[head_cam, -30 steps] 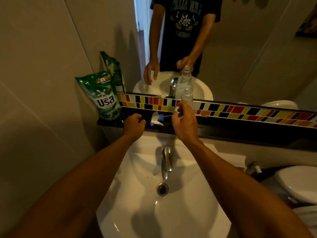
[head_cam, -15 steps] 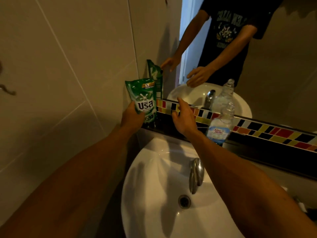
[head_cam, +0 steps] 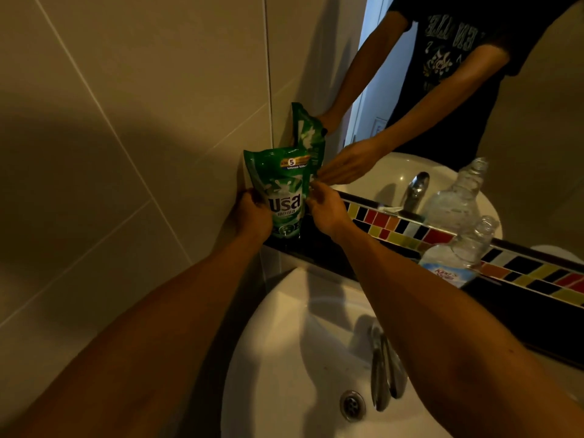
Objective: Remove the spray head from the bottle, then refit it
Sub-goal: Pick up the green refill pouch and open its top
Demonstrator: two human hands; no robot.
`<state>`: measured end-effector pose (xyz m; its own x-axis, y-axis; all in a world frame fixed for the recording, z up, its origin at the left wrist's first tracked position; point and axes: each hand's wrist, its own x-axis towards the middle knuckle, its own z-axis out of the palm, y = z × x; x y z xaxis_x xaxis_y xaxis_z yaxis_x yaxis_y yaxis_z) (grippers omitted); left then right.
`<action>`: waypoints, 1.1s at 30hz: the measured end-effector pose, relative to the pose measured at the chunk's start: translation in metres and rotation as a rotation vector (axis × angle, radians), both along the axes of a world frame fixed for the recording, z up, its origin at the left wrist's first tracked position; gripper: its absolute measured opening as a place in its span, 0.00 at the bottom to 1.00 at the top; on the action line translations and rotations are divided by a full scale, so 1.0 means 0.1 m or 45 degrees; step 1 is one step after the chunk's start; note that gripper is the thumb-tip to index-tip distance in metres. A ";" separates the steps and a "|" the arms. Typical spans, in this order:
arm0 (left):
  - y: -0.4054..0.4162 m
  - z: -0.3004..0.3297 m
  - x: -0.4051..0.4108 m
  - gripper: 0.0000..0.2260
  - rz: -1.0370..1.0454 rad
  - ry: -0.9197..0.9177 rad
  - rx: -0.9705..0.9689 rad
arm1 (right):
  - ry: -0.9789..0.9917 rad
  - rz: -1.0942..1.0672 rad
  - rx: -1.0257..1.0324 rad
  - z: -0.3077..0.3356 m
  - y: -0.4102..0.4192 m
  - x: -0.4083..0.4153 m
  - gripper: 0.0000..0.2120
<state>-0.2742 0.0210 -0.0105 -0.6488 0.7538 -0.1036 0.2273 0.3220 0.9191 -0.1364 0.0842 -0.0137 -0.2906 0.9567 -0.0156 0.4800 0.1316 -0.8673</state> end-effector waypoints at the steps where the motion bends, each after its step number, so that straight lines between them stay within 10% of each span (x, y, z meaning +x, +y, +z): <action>1: 0.03 -0.05 -0.01 0.15 0.038 -0.004 0.027 | 0.021 0.005 -0.011 -0.03 0.03 -0.02 0.17; 33: -0.25 0.69 1.01 0.13 -0.466 -0.195 0.497 | 0.555 -0.490 0.025 0.37 -0.85 1.18 0.10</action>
